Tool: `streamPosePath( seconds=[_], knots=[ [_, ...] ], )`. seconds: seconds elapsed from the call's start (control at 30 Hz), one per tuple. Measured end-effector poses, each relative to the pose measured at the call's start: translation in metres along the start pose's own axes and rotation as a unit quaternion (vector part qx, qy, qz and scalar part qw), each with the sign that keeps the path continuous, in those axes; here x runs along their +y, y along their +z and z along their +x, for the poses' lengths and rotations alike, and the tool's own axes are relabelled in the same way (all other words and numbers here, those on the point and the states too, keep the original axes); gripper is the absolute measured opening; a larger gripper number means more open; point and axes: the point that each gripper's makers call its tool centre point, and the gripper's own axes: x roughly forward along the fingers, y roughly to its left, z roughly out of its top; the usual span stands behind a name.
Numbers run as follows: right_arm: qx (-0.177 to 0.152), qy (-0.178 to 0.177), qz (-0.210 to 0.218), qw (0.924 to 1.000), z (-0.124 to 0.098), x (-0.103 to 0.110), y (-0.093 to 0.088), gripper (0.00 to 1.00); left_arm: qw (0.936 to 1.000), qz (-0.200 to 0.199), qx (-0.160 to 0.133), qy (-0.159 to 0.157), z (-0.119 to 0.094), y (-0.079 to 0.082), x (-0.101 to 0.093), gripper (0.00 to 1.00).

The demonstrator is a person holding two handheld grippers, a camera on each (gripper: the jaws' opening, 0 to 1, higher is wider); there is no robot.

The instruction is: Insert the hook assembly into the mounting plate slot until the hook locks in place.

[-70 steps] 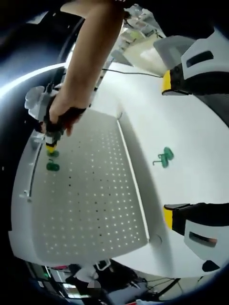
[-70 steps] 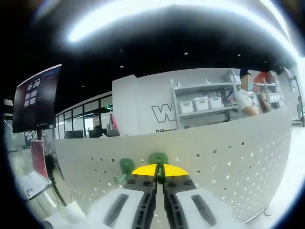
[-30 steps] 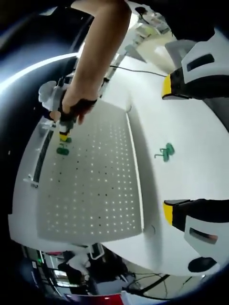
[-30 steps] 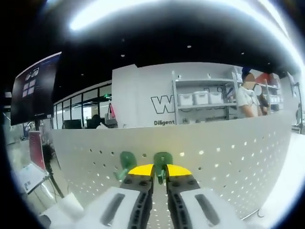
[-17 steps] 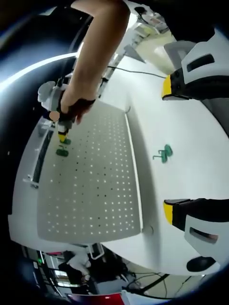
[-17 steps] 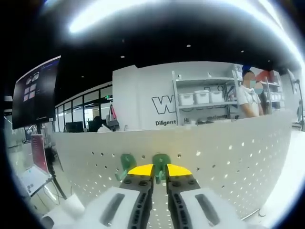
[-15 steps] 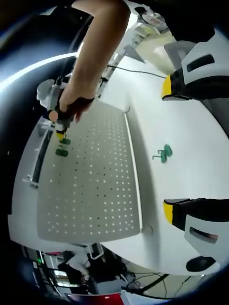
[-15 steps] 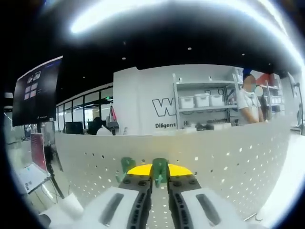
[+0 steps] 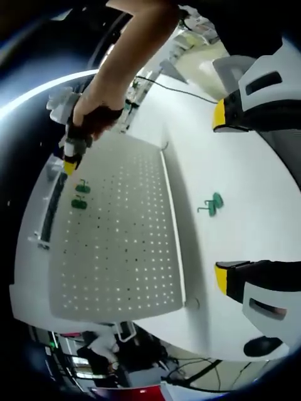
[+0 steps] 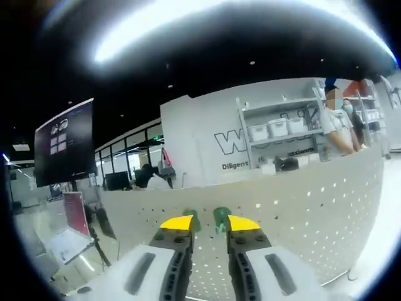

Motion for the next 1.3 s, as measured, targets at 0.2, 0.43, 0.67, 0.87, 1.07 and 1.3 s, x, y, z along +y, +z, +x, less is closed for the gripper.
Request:
streamPosePath(
  seconds=[0.2,0.43,0.67,0.87,1.07,1.3],
  knots=[
    [0.077,0.013,0.019,0.9968,-0.028,-0.014,-0.057,0.17,0.9998,0.001,0.012,-0.015,0.006,-0.006,-0.010,0.85],
    [0.153,0.049,-0.015,0.9869,-0.075,-0.007,-0.116,0.17,0.9994,0.009,0.021,-0.025,0.009,-0.010,-0.018,0.84],
    [0.214,0.129,-0.059,0.9666,-0.118,0.025,-0.158,0.17,0.9991,0.004,0.031,-0.027,0.007,-0.020,-0.020,0.82],
    [0.240,0.169,-0.085,0.9523,-0.140,0.042,-0.178,0.17,0.9989,-0.005,0.040,-0.023,0.005,-0.031,-0.018,0.82],
    [0.250,0.204,-0.020,0.9464,-0.149,0.057,-0.189,0.17,0.9985,-0.008,0.048,-0.026,0.005,-0.038,-0.019,0.81],
    [0.287,0.217,-0.031,0.9325,-0.142,0.052,-0.208,0.17,0.9977,-0.018,0.060,-0.027,0.009,-0.045,-0.016,0.81]
  ],
)
